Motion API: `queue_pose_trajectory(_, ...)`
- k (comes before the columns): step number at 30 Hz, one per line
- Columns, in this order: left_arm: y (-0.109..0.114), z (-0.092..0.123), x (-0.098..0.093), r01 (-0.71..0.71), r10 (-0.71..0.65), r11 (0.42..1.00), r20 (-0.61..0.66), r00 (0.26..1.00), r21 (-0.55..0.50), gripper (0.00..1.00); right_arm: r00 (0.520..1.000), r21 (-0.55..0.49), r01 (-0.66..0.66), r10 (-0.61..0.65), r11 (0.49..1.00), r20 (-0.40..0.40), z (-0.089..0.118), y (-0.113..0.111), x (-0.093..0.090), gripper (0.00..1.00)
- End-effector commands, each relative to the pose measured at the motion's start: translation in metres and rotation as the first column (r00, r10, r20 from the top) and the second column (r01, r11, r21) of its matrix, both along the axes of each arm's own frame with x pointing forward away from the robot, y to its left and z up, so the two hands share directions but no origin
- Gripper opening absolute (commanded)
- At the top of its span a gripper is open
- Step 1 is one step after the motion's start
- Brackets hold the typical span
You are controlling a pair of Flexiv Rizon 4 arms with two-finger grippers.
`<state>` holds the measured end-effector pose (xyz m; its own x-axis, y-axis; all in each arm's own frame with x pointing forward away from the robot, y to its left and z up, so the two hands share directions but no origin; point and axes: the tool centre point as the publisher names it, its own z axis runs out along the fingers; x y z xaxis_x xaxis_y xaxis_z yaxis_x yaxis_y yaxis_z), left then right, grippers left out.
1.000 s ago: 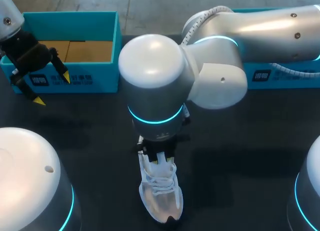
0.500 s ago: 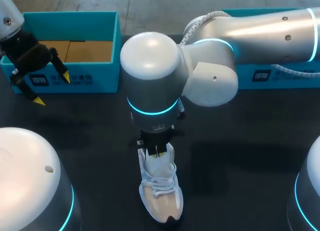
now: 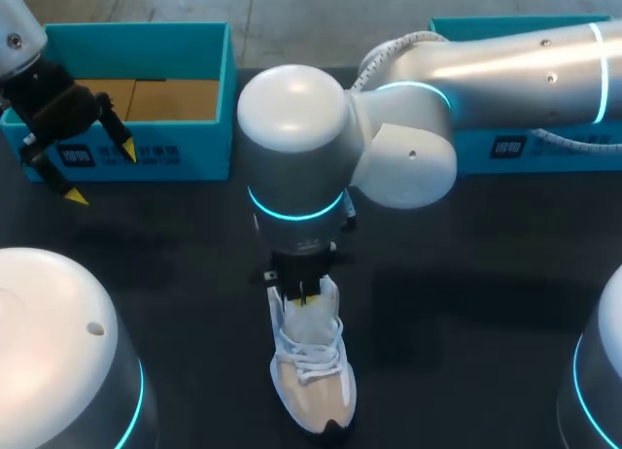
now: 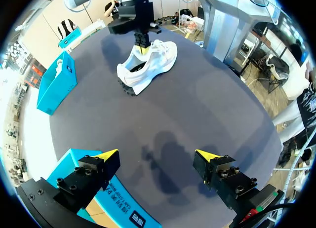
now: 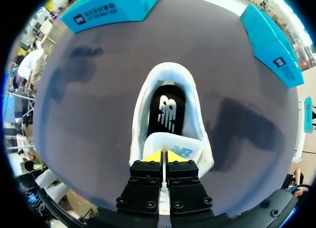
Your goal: Take the shoe out of the shoebox, open the shoe tongue, remove and reinsert the insole, then place the shoe into the shoebox
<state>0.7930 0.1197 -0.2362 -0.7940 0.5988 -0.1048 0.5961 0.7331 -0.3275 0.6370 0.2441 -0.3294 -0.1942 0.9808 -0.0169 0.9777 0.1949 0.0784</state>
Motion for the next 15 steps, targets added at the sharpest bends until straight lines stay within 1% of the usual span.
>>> queue_pose_trajectory(1,0.0,0.0,0.0,0.0,0.0,1.0,0.0,1.0,0.003,1.0,0.999,-0.033,0.015,-0.014,0.999,0.037,0.017,0.002,-0.014,0.08)
queue_pose_trajectory(3,0.0,0.0,0.0,0.0,0.0,1.0,0.0,1.0,0.003,1.0,0.999,-0.036,0.024,-0.023,0.999,0.038,0.016,0.0,-0.016,0.08)
queue_pose_trajectory(5,0.0,0.0,0.0,0.0,0.0,1.0,0.0,1.0,0.003,1.0,0.999,-0.032,0.037,-0.036,0.999,0.028,0.01,-0.003,-0.016,0.08)
queue_pose_trajectory(8,0.0,0.0,0.0,0.0,0.0,1.0,0.0,1.0,0.003,1.0,0.999,-0.025,0.043,-0.043,0.999,0.001,-0.003,-0.006,-0.013,0.08)
queue_pose_trajectory(15,0.0,0.0,0.0,0.0,0.0,1.0,0.0,1.0,0.003,1.0,0.999,0.039,0.039,-0.037,0.998,-0.039,-0.034,-0.004,-0.003,0.07)
